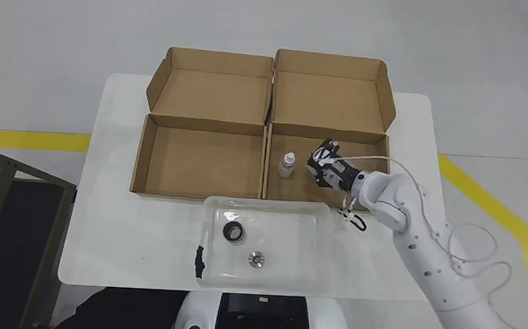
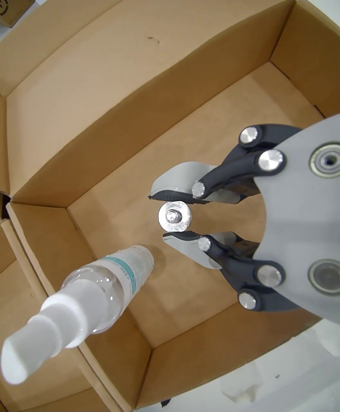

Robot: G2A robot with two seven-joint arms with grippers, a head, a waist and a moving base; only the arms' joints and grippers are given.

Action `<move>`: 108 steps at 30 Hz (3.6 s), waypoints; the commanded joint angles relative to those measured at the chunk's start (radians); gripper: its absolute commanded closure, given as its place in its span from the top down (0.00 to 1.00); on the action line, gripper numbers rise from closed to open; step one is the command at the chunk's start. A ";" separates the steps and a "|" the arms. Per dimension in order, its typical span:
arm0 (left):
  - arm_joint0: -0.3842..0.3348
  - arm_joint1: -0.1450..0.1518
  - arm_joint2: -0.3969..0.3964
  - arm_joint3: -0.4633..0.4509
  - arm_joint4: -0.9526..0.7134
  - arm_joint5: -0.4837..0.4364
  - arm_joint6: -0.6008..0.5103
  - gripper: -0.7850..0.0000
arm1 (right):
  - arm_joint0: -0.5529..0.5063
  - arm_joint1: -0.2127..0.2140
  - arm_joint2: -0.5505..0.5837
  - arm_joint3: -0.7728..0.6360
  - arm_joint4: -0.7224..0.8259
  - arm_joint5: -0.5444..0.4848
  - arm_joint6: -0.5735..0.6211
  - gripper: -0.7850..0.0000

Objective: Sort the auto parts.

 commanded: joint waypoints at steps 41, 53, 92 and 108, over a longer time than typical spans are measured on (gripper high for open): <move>0.000 0.000 0.000 0.000 0.000 0.000 0.000 1.00 | -0.395 0.063 0.184 -0.585 -0.050 -0.158 -0.026 1.00; 0.000 0.000 0.000 0.000 0.000 0.000 0.000 1.00 | -0.443 0.069 0.090 -0.664 -0.213 -0.211 -0.017 1.00; 0.000 0.000 0.000 0.000 0.000 0.000 0.000 1.00 | -0.243 0.026 -0.192 -0.445 -0.155 -0.214 0.191 1.00; 0.000 0.000 0.000 0.000 0.000 0.000 0.000 1.00 | -0.201 0.012 -0.265 -0.368 -0.169 -0.224 0.185 0.83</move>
